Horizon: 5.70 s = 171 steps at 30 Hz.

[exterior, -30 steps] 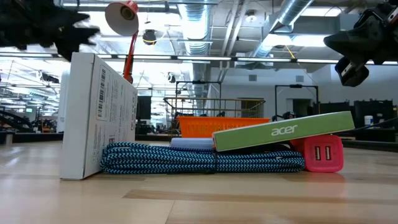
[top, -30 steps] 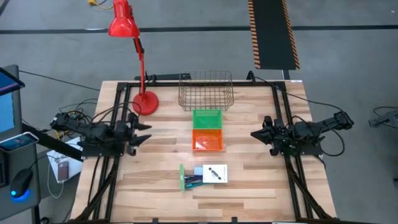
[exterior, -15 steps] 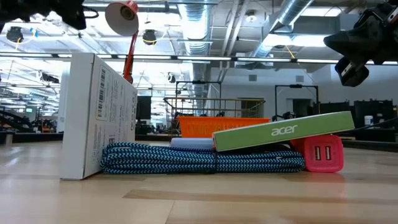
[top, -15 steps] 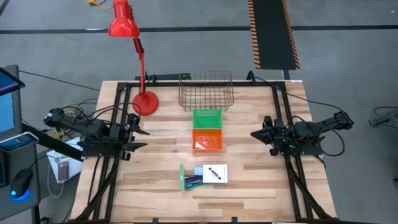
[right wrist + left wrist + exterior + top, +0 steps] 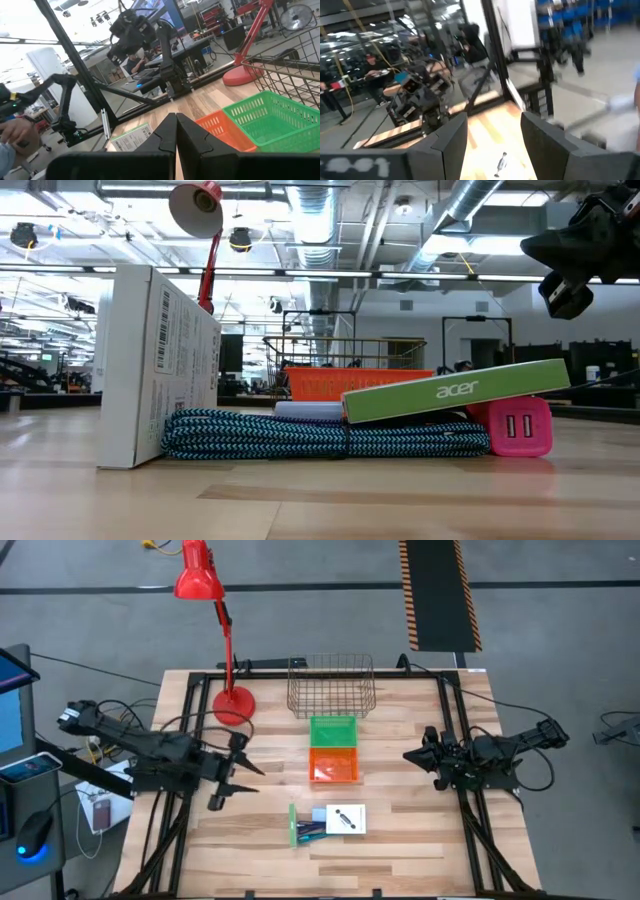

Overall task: Pick and place items into bin
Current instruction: Put the left white card reader box into the orange basket

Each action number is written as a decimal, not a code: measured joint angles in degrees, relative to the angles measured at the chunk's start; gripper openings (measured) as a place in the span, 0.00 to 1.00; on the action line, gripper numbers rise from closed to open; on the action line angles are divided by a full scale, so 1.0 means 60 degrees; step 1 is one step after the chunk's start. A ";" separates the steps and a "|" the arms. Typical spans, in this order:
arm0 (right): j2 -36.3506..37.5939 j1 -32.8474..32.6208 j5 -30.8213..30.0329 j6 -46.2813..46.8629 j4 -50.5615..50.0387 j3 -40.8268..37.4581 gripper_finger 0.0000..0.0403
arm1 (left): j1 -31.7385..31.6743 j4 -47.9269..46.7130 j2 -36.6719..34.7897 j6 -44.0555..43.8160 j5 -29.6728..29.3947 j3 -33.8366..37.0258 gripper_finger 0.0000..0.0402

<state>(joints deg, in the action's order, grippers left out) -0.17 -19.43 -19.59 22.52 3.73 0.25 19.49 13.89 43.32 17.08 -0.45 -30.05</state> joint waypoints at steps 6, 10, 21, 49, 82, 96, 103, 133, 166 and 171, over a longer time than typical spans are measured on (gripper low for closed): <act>0.0001 0.0001 0.0000 0.0000 0.0000 0.0000 0.00 | 0.0241 -0.1504 0.1519 0.2278 -0.0355 -0.1333 0.44; -0.0001 0.0001 -0.0002 0.0000 0.0004 0.0000 0.00 | 0.0333 -0.2991 0.2362 0.3120 -0.0781 -0.2478 0.44; -0.0001 0.0001 -0.0004 0.0000 0.0000 0.0000 0.00 | 0.0381 -0.6887 0.4711 0.4567 -0.1047 -0.5331 0.44; -0.0028 -0.0001 -0.0003 0.0000 0.0003 0.0000 0.00 | 0.1220 -1.1599 0.8765 0.5947 -0.1307 -0.8339 0.44; -0.0028 0.0002 -0.0001 0.0000 -0.0027 0.0000 0.00 | 0.1143 -1.0978 0.9440 0.7835 -0.1131 -0.8819 0.44; -0.0050 -0.0001 -0.0001 0.0000 0.0015 0.0000 0.00 | 0.0928 -1.1134 0.9991 0.7653 -0.0565 -0.9280 0.44; -0.0064 0.0002 -0.0004 0.0000 -0.0007 0.0000 0.00 | 0.0917 -1.1240 1.0137 0.7376 -0.0510 -0.9269 0.44; -0.0086 0.0000 -0.0002 0.0000 0.0000 0.0000 0.00 | 0.0767 -1.1402 1.0136 0.7574 0.0044 -0.9269 0.44; -0.0093 0.0000 0.0000 0.0000 0.0000 0.0000 0.00 | 0.0654 -1.1187 1.0436 0.7632 0.0467 -0.9127 0.44; -0.0093 0.0001 -0.0001 0.0000 0.0000 0.0000 0.00 | 0.0648 -1.1133 1.0422 0.7635 0.0483 -0.9131 0.44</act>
<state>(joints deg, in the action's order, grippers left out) -0.73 -19.43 -19.60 22.52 3.73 0.25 23.38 -52.91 105.85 62.89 2.45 -84.84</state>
